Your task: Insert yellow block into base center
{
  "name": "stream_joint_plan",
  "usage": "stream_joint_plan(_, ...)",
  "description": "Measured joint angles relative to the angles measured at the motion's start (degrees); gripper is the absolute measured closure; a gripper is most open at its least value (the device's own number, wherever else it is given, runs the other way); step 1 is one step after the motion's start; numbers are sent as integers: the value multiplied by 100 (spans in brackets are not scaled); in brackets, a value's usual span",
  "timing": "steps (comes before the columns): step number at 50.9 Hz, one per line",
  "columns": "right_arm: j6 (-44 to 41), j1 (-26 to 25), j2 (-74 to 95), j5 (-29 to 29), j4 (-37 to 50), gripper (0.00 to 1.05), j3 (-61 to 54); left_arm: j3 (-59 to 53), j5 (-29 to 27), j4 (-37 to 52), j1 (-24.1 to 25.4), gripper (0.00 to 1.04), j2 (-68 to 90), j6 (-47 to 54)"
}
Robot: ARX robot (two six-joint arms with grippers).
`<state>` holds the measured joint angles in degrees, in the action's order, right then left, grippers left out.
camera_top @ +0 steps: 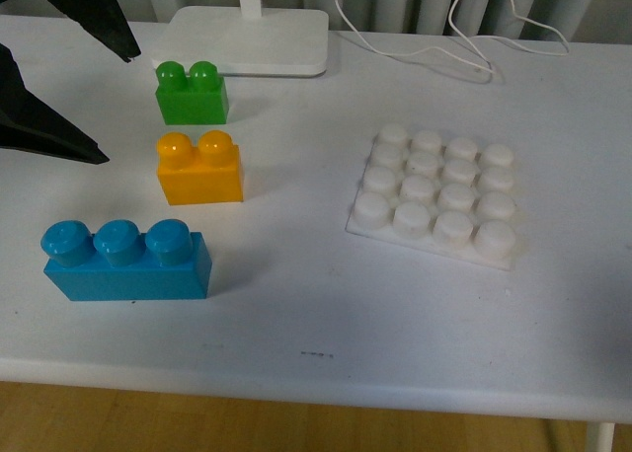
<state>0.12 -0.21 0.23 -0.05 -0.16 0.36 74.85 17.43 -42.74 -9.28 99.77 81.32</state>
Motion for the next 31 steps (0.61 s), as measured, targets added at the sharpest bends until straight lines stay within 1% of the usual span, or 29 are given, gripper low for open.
stream_joint_plan(3,0,0,0,0,0,9,0,205,-203,28,-37,6,208,195)
stream_joint_plan(6,0,0,0,0,0,9,0,361,-264,160,-94,6,387,280)
stream_joint_plan(18,0,0,0,0,0,9,0,863,-68,264,-426,6,1082,168)
stream_joint_plan(27,0,0,0,0,0,9,0,1043,-85,260,-463,6,1373,63)
stream_joint_plan(31,0,0,0,0,0,9,0,1088,22,264,-483,6,1486,-50)
